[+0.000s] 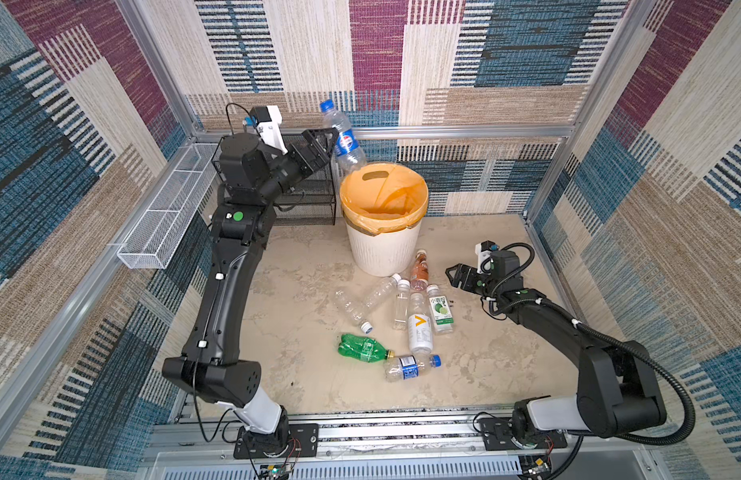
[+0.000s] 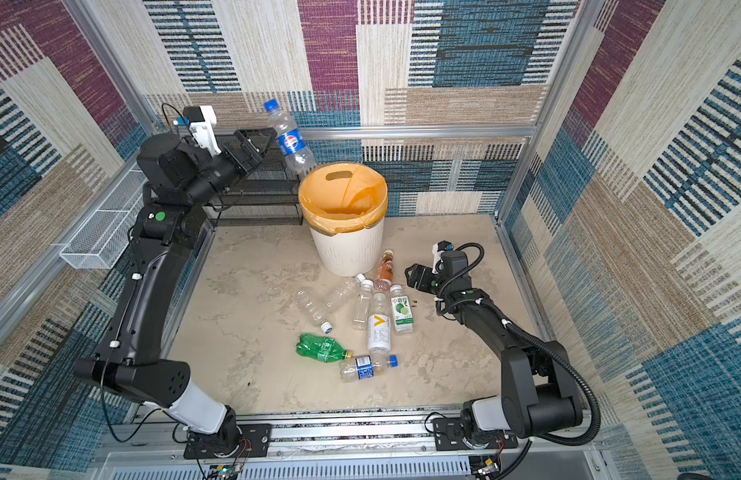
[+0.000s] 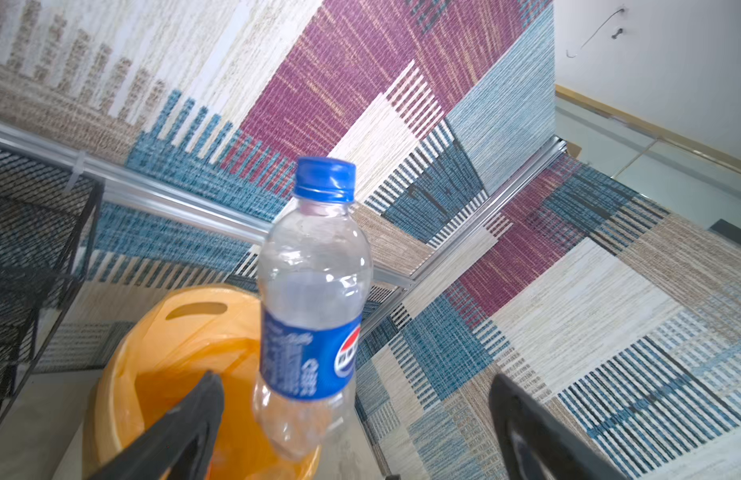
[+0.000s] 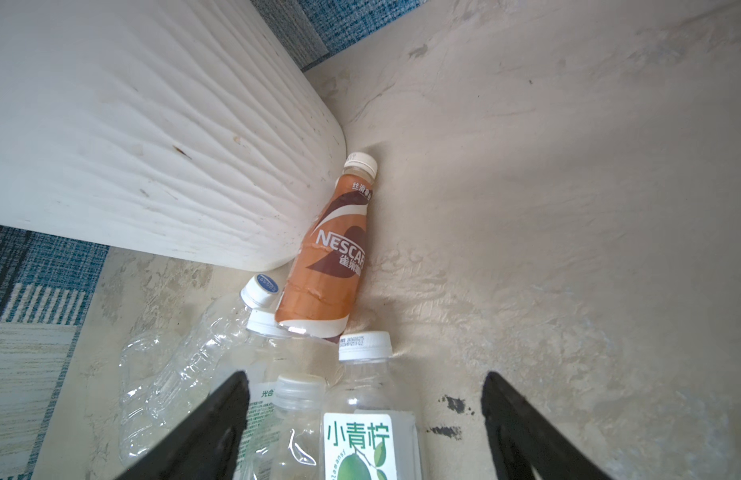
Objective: Throw the plastic bottles in the bin
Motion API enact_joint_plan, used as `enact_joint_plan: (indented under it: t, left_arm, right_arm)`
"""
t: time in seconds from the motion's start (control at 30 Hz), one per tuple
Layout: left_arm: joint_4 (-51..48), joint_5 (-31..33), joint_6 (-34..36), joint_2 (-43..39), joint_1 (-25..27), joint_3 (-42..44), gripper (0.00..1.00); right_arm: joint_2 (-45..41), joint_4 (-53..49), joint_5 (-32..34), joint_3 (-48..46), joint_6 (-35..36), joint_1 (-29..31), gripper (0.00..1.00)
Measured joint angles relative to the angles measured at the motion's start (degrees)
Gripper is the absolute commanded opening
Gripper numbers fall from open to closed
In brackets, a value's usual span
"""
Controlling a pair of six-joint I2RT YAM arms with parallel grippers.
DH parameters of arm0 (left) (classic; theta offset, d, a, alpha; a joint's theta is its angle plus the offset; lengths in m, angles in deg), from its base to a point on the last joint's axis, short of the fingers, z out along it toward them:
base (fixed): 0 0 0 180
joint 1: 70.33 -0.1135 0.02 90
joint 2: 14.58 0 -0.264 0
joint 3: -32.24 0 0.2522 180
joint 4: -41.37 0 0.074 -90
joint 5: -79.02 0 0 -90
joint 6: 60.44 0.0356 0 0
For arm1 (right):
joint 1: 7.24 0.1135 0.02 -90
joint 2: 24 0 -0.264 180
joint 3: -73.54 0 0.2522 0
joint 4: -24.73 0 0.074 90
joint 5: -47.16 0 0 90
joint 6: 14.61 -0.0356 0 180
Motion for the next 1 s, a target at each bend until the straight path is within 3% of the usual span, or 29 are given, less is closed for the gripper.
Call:
enact_joint_plan:
  t: [0.17, 0.4, 0.7, 1.0]
  left_arm:
    - [-5.1, -0.8, 2.1, -0.4, -1.6, 7.9, 0.98]
    - [-3.3, 0.1, 4.7, -17.3, -8.7, 32.5, 0.97]
    - [-8.6, 2.8, 16.3, -28.9, -10.5, 57.2, 0.94]
    - [-11.1, 4.2, 25.8, -31.1, -11.1, 64.6, 0.94]
  right_arm:
    - [-1.7, 0.0, -0.1, -0.2, -0.4, 0.4, 0.88]
    - [-3.6, -1.0, 0.8, -0.6, -0.1, 0.4, 0.88]
    - [-3.8, -7.7, 4.9, -3.0, 2.4, 4.1, 0.87]
    - [0.3, -13.3, 9.1, -3.7, 2.4, 11.4, 0.91]
